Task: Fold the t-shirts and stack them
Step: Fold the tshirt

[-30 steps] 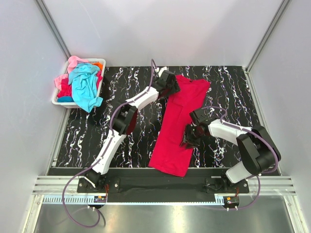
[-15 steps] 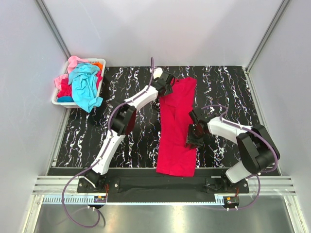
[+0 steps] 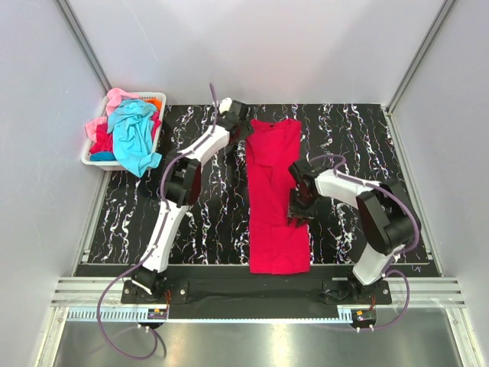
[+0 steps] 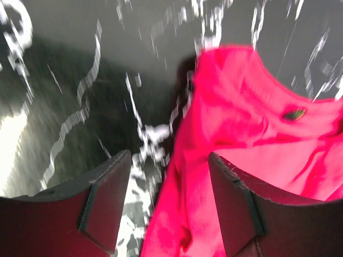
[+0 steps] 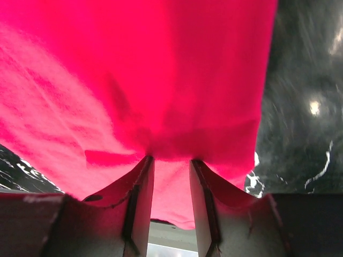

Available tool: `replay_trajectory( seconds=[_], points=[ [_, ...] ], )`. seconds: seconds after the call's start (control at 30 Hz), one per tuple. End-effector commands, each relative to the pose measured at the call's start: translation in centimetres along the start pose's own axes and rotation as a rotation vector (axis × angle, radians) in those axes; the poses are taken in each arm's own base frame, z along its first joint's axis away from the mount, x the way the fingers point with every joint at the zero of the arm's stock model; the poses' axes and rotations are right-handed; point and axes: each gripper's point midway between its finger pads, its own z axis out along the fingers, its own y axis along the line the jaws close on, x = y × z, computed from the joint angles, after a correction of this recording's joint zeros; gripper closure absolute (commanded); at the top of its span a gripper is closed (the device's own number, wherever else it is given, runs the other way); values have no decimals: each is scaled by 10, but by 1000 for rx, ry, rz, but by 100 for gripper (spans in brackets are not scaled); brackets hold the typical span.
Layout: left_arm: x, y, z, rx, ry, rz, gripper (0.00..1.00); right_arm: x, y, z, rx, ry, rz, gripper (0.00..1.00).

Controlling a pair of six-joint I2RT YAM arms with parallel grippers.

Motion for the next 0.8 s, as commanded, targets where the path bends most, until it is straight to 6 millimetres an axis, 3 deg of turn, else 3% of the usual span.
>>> replay_trajectory(
  seconds=[0.0, 0.23, 0.3, 0.33, 0.37, 0.43, 0.5, 0.77],
  points=[
    [-36, -34, 0, 168, -50, -77, 35, -22, 14, 6, -3, -18, -71, 60],
    [-53, -55, -2, 333, -56, -58, 35, -44, 28, 9, -6, -31, -107, 61],
    [-68, -63, -18, 370, -89, -42, 35, -49, 31, 3, -8, -47, -110, 61],
    [-64, -58, -18, 359, -81, -38, 35, -49, 32, 1, -8, -51, -112, 61],
    [-80, -65, -37, 387, -115, -38, 35, -50, 32, -2, -9, -56, -110, 61],
    [-78, -59, -43, 382, -102, -38, 34, -48, 33, -7, -17, -64, -105, 61],
    [-89, -66, -67, 413, -112, -39, 34, -45, 32, -14, -23, -72, -97, 62],
    [-24, -103, -120, 621, 140, -1, 35, -25, 26, -39, -63, -111, -65, 62]
  ],
)
